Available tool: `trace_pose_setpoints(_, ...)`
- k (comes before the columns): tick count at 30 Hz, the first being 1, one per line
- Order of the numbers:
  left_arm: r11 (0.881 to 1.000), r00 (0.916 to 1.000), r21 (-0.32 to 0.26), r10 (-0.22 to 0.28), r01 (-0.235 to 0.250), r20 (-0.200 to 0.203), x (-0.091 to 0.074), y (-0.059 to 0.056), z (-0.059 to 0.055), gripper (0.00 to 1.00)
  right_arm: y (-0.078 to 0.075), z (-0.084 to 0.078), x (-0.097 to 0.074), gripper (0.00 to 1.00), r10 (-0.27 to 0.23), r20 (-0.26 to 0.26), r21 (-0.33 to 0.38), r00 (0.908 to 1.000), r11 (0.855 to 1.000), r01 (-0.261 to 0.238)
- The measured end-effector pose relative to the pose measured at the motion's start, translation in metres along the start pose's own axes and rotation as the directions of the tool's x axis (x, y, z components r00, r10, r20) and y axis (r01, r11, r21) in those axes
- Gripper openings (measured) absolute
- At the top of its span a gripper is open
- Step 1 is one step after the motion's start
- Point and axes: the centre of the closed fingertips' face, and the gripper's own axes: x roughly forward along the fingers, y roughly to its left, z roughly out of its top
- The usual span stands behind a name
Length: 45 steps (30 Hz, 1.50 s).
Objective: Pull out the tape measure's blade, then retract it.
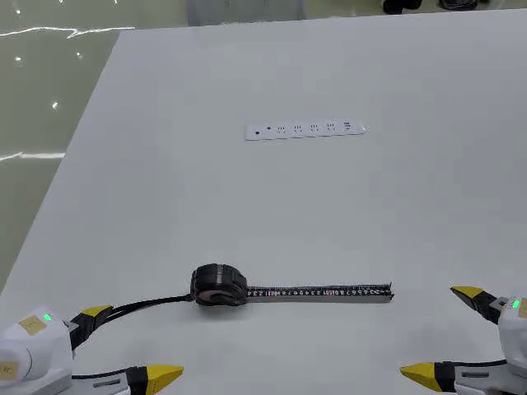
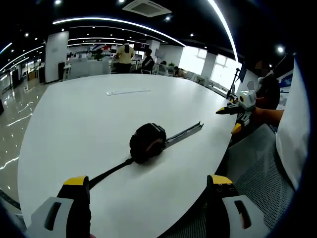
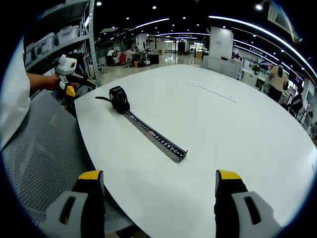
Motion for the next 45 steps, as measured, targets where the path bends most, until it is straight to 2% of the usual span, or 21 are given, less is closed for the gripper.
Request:
trace_pose_setpoints(8, 1.0, 1.0, 0.006, 0.005, -0.005, -0.002, 0.001, 0.002, 0.001, 0.94, -0.001, 0.001, 0.0, 0.94, -0.001, 0.0, -0.001, 1.0, 1.0, 0.001)
trace_pose_setpoints(16, 1.0, 0.9997, -0.012, 0.01, -0.01, 0.021, 0.003, 0.003, 0.009, 0.94, -0.002, 0.001, 0.001, 0.94, 0.001, 0.002, -0.002, 1.0, 1.0, -0.001)
trace_pose_setpoints(18, 1.0, 0.9994, -0.026, -0.001, 0.001, 0.034, 0.004, 0.001, 0.012, 0.94, -0.002, 0.002, 0.002, 0.94, 0.004, 0.005, -0.001, 1.0, 1.0, -0.004)
trace_pose_setpoints(26, 1.0, 0.9995, -0.027, 0.007, -0.006, 0.032, 0.01, 0.001, 0.017, 0.94, -0.004, 0.004, 0.003, 0.94, 0.013, 0.01, -0.005, 0.9999, 1.0, -0.013)
trace_pose_setpoints(36, 1.0, 0.9995, -0.025, -0.017, 0.018, 0.027, 0.023, -0.008, 0.025, 0.93, -0.002, 0.006, 0.007, 0.93, 0.026, 0.013, -0.008, 0.9996, 1.0, -0.026)
trace_pose_setpoints(40, 0.998, 0.9989, -0.057, -0.028, 0.03, 0.038, 0.029, -0.011, 0.032, 0.92, -0.002, 0.006, 0.008, 0.93, 0.029, 0.014, -0.009, 0.9995, 1.0, -0.029)
trace_pose_setpoints(45, 0.998, 0.9993, -0.059, -0.028, 0.03, 0.023, 0.037, -0.014, 0.036, 0.92, -0.002, 0.008, 0.009, 0.93, 0.035, 0.02, -0.012, 0.9992, 0.999, -0.035)
